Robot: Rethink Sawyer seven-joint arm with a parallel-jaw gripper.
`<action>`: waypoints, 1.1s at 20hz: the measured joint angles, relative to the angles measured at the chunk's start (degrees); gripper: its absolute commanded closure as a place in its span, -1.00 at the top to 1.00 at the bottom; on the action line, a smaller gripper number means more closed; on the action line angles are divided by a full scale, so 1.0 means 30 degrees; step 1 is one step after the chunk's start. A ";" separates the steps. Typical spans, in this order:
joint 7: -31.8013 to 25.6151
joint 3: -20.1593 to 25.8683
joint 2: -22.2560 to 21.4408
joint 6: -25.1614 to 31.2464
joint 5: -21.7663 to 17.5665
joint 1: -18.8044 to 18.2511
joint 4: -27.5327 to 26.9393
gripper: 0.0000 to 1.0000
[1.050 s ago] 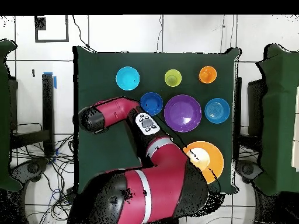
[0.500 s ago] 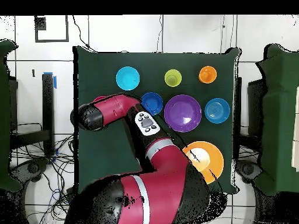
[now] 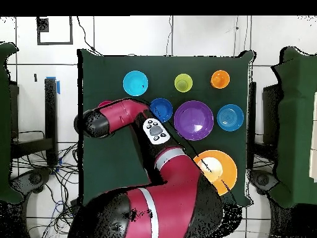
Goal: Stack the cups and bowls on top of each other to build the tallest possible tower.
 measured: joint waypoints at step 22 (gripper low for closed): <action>0.0000 0.0107 -0.0953 0.0659 0.0000 -0.0353 0.0196 -1.00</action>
